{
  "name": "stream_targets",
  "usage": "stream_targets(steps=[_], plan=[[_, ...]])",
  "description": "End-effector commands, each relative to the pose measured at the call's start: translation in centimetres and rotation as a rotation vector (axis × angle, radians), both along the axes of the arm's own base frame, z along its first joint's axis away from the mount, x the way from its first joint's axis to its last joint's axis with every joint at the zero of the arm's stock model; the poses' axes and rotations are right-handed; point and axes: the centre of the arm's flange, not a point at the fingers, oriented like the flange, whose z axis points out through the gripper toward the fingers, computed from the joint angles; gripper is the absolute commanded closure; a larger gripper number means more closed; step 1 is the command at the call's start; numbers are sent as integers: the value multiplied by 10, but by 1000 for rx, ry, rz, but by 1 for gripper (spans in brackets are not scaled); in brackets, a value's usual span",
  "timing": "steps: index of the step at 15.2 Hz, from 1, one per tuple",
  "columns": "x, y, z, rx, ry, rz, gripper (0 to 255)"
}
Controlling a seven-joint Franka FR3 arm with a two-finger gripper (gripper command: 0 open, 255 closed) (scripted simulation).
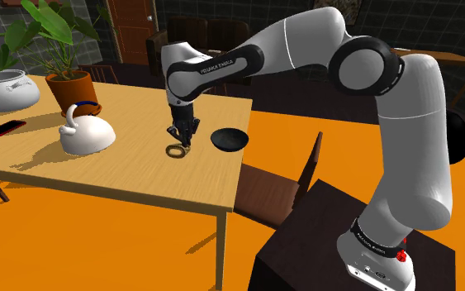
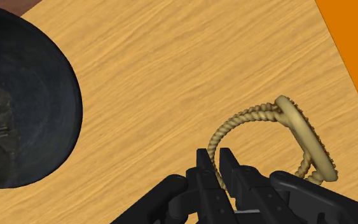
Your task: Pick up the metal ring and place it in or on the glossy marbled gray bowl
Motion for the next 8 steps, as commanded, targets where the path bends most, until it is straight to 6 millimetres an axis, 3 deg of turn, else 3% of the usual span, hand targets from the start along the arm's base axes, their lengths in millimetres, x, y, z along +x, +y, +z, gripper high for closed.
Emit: stream_targets(steps=[1,8], plan=[[0,-1,10,0,0,0,255],[0,-1,46,0,0,0,255]])
